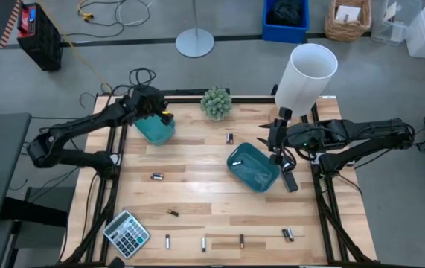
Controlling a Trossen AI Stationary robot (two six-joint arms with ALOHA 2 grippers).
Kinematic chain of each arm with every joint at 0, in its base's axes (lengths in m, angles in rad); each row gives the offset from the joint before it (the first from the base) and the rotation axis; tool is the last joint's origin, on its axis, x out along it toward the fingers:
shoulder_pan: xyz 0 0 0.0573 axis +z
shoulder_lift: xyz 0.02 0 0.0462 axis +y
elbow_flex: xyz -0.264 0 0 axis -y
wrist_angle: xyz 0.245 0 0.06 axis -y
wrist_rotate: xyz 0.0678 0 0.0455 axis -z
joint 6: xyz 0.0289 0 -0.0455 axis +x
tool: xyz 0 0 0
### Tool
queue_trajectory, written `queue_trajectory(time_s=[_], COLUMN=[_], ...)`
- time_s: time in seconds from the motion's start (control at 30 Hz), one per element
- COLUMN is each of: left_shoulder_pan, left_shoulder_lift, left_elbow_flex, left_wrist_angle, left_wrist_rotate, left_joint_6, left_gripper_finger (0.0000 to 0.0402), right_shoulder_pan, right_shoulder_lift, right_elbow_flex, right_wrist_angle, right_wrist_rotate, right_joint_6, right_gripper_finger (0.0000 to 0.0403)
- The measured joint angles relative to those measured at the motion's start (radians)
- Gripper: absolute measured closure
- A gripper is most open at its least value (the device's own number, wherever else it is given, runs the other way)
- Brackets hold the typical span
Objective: Sort batteries
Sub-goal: Put the black battery into the green bin
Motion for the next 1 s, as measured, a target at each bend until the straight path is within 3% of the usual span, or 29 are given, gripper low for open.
queue_trajectory(time_s=[0.43,0.87,1.0], left_shoulder_pan=[0.034,0.046,0.046], left_shoulder_lift=[0.0,0.0,0.0], left_elbow_flex=[0.0,-0.001,-0.001], left_wrist_angle=[-0.013,-0.177,-0.192], left_wrist_rotate=[0.037,0.02,0.019], left_joint_6=[0.017,-0.033,-0.044], left_gripper_finger=[0.0351,0.035,0.0333], right_shoulder_pan=[0.0,0.0,0.0], right_shoulder_lift=[0.0,0.0,0.0], right_elbow_flex=[0.0,0.0,0.0], right_wrist_angle=[-0.002,-0.003,-0.003], right_wrist_rotate=[0.0,0.0,0.0], right_joint_6=[0.001,0.008,0.011], right_gripper_finger=[0.0198,0.0198,0.0198])
